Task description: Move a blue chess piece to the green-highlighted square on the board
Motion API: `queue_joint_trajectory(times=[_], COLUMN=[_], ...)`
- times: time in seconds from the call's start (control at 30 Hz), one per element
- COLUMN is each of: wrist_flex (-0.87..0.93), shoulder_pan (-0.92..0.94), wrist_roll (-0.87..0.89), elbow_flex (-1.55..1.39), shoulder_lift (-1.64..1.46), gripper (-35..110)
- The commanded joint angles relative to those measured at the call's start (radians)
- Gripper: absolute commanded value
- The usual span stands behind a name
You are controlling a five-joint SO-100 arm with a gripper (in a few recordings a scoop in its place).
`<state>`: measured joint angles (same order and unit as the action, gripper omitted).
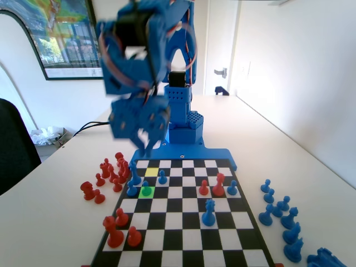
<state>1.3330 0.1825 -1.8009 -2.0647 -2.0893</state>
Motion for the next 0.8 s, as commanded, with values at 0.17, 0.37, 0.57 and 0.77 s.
queue_joint_trajectory(times=[0.17,0.37,0.57,0.77], wrist_flex=[0.262,0.319,0.314,0.270], shoulder_pan=[-0.107,-0.152,-0.167,-0.181], wrist_roll=[0.034,0.034,0.025,0.051], elbow_flex=[0.080,0.015,-0.069,-0.107], shoulder_lift=[-0.431,-0.644,-0.782,-0.853], gripper=[1,1,1,1])
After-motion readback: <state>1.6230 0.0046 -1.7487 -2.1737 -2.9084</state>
